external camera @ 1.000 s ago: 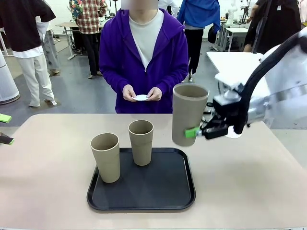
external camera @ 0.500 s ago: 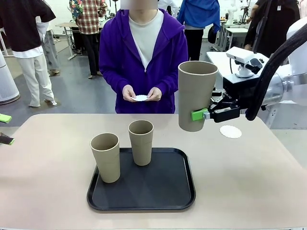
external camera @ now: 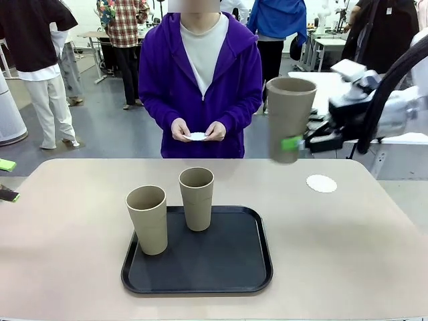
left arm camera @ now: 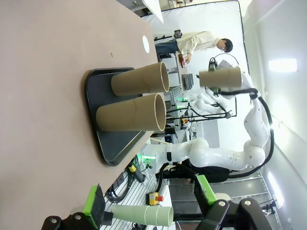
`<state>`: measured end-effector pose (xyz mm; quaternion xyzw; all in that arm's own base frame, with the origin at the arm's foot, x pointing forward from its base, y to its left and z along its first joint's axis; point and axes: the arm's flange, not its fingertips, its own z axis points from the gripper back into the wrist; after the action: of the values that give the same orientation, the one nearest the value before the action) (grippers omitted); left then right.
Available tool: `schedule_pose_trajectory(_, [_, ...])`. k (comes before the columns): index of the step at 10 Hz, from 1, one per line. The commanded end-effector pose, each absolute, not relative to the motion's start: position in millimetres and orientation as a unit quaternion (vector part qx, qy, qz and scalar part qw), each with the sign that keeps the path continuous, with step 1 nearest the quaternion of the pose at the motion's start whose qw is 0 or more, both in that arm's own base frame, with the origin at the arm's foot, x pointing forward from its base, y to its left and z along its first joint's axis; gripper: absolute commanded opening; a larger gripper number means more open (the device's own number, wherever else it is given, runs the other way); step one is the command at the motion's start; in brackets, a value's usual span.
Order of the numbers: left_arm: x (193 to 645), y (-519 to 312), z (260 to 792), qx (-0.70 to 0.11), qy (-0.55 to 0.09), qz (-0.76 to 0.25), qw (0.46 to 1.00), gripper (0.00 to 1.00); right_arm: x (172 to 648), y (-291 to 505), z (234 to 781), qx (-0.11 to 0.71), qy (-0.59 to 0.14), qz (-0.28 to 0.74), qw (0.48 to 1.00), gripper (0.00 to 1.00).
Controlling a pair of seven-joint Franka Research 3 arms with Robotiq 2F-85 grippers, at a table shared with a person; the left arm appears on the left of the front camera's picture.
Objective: Place coasters on the table and set cups on them.
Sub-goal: Pick up one Reusable plastic cup and place it on a coaster set by the human.
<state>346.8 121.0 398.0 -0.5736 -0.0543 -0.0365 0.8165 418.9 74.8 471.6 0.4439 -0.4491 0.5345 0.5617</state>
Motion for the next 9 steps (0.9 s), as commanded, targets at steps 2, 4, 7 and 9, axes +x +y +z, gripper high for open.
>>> schedule_pose_trajectory(2, [346.5, 120.9, 399.3, -0.578, -0.059, -0.036, 0.813, 1.00, 515.1, -17.2, 488.9, 0.396, -0.524, 0.440, 0.612, 0.82])
schedule_pose_trajectory(4, [346.5, 120.9, 399.3, -0.578, -0.059, -0.036, 0.813, 1.00, 550.7, -66.7, 502.8, 0.380, -0.538, 0.381, 0.649, 0.82])
schedule_pose_trajectory(7, [346.5, 120.9, 399.3, -0.578, -0.059, -0.036, 0.813, 1.00, 567.6, -95.2, 507.9, 0.372, -0.538, 0.345, 0.673, 0.82])
schedule_pose_trajectory(9, [346.5, 120.9, 399.3, -0.578, -0.059, -0.036, 0.813, 1.00, 568.2, -94.9, 507.2, 0.372, -0.539, 0.346, 0.671, 0.82])
